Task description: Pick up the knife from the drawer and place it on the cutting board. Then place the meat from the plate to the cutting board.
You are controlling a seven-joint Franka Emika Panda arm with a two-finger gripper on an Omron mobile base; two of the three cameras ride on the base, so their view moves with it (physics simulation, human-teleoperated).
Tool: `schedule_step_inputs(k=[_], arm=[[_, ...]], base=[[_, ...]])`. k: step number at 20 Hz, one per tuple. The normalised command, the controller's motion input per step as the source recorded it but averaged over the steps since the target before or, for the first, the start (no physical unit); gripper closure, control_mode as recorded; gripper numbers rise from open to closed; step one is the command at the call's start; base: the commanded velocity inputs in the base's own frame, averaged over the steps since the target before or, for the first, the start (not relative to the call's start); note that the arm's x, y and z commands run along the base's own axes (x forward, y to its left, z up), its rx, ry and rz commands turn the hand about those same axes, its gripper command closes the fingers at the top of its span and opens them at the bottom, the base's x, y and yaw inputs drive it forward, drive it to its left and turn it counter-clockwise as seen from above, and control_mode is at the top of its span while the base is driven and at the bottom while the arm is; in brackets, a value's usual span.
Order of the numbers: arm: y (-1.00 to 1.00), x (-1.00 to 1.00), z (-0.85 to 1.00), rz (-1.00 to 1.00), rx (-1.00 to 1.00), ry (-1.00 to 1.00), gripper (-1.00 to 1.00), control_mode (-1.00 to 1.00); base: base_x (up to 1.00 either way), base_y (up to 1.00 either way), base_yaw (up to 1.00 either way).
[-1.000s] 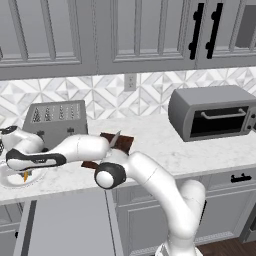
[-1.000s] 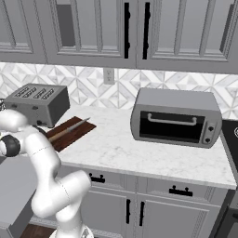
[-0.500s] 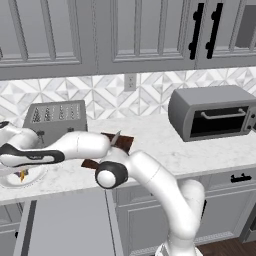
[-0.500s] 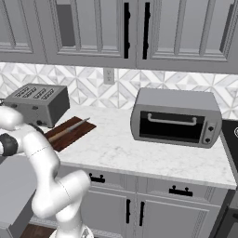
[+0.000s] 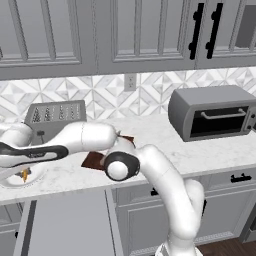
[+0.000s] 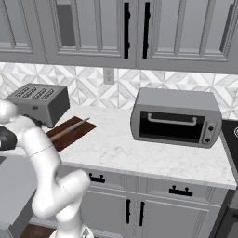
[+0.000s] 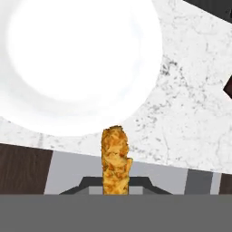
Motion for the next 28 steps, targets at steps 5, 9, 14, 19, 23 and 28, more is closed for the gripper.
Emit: schedule_step_inputs(k=[5, 9, 14, 19, 23, 28], arm=[[-1.00, -0.42, 0.16, 0.04, 0.14, -0.21, 1.00, -1.00], [-1.00, 0.02, 0.15, 0.00, 0.15, -0.08, 1.00, -1.00], [-1.00, 0.25, 0.20, 0.00, 0.10, 0.00, 1.00, -1.00], [-1.00, 0.11, 0.24, 0.00, 0.09, 0.00, 1.00, -1.00], [-1.00, 0.10, 0.29, 0.00, 0.06, 0.00, 1.00, -1.00], [-0.91, 0.43, 0.27, 0.00, 0.01, 0.03, 1.00, -1.00]], base=[[0.00, 0.00, 0.00], [0.00, 0.00, 0.00], [0.00, 0.00, 0.00], [0.00, 0.00, 0.00], [0.00, 0.00, 0.00], [0.00, 0.00, 0.00]])
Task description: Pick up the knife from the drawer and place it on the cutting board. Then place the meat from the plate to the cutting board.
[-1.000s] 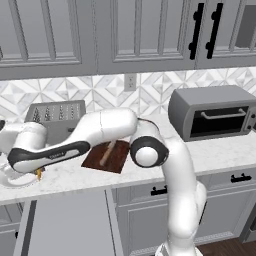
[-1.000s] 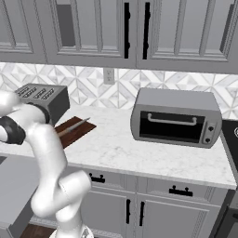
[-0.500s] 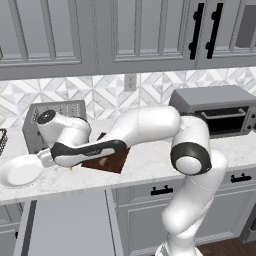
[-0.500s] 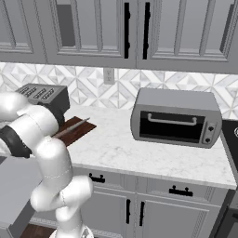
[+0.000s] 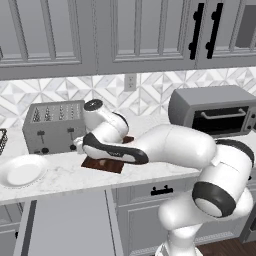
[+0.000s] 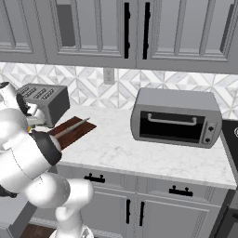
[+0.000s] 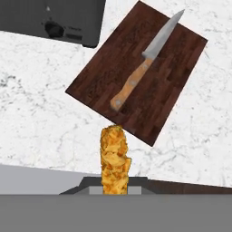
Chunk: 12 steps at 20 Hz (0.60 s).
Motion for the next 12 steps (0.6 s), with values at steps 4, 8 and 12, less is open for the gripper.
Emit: schedule_step_inputs(k=[4, 8, 12], arm=[[-0.72, 0.62, 0.21, 0.00, 0.00, 0.07, 1.00, -1.00], [-0.50, 0.53, 0.07, 0.01, 0.00, 0.05, 1.00, -1.00], [-0.11, 0.33, -0.02, 0.02, 0.00, 0.00, 1.00, -1.00]], base=[[0.00, 0.00, 0.00], [0.00, 0.00, 0.00], [0.00, 0.00, 0.00]])
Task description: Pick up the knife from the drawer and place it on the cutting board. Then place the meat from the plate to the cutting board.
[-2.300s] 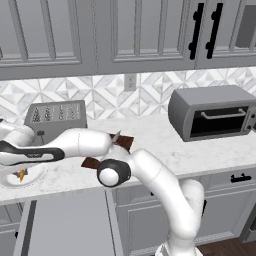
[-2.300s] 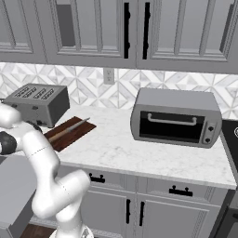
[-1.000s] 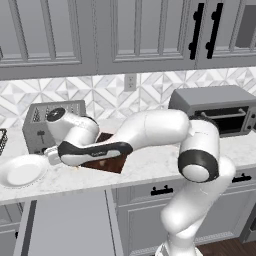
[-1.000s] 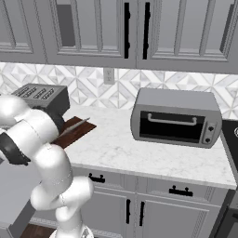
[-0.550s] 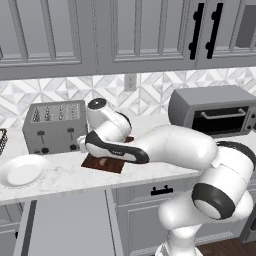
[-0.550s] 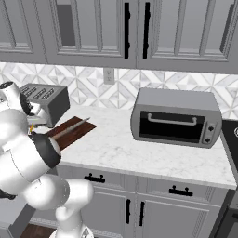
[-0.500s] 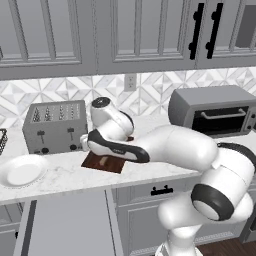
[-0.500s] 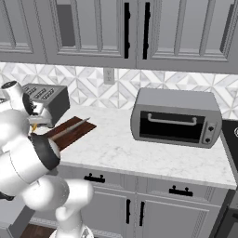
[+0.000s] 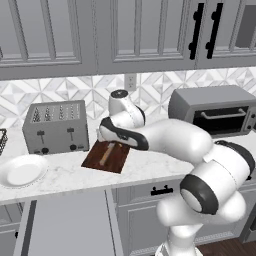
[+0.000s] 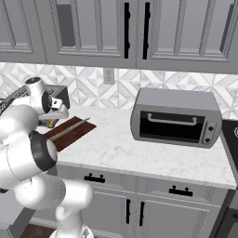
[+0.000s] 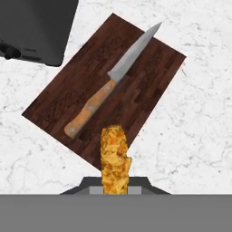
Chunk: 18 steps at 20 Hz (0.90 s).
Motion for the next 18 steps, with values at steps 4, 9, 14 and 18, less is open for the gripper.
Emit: schedule_step_inputs(k=[4, 9, 14, 18], arm=[[0.00, 0.00, -0.15, 0.03, 0.01, 0.00, 1.00, -1.00], [0.00, 0.00, -0.35, 0.00, 0.00, 0.00, 1.00, -1.00], [-0.12, 0.18, -0.47, 0.00, 0.00, 0.00, 1.00, -1.00], [-0.11, 0.44, -0.29, -0.01, 0.01, 0.02, 1.00, -1.00]], base=[[0.00, 0.00, 0.00], [0.00, 0.00, 0.00], [0.00, 0.00, 0.00], [0.00, 0.00, 0.00]])
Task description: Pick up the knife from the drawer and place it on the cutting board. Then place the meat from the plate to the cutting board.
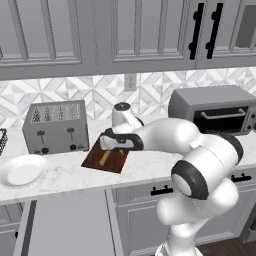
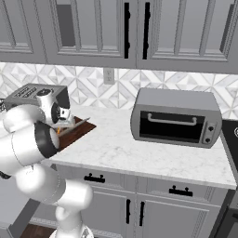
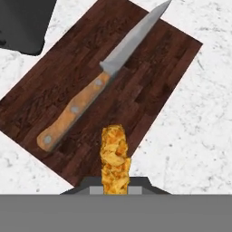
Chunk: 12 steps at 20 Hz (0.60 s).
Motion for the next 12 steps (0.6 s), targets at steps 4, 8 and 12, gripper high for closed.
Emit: schedule_step_inputs(k=[4, 8, 12], arm=[[-0.11, 0.54, -0.18, -0.08, 0.06, 0.06, 1.00, -1.00], [0.00, 0.19, -0.10, -0.09, 0.03, 0.09, 1.00, -1.00], [0.00, 0.02, -0.23, -0.10, 0.00, 0.11, 1.00, -1.00]], base=[[0.00, 0.00, 0.00], [0.00, 0.00, 0.00], [0.00, 0.00, 0.00]])
